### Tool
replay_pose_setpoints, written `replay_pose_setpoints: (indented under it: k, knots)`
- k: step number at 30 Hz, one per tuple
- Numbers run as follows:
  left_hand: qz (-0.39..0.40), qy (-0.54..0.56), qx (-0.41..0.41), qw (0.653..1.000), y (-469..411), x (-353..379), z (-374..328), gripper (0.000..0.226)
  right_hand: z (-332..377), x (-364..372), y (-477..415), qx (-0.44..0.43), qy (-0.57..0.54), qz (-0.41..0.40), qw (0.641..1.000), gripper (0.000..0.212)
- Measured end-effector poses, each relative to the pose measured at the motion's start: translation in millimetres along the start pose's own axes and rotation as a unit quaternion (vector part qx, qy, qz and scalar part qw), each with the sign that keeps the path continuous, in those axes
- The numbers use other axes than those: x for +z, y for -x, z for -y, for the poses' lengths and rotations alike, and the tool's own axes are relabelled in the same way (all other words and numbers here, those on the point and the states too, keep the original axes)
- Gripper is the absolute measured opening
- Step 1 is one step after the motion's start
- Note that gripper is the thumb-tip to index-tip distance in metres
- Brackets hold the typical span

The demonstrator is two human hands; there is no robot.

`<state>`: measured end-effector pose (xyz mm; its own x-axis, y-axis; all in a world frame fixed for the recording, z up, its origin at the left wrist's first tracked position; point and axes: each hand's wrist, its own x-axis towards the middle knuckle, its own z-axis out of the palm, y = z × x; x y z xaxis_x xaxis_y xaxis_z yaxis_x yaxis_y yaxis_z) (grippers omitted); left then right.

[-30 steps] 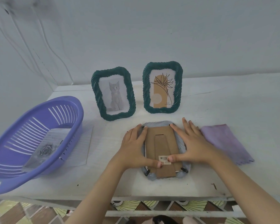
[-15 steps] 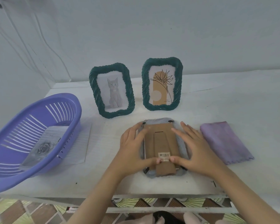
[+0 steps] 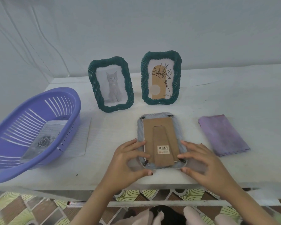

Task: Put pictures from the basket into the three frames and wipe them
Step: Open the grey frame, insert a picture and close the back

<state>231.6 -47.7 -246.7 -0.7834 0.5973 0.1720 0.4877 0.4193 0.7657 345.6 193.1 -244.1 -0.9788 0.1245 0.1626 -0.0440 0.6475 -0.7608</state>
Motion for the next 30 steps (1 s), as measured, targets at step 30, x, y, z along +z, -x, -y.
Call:
replay_pose_setpoints:
  k: [30]
  knots:
    - [-0.006,-0.037,-0.063,0.997,-3,3,-15,0.060,27,8,-9,0.110,0.011,-0.007,0.994,0.044]
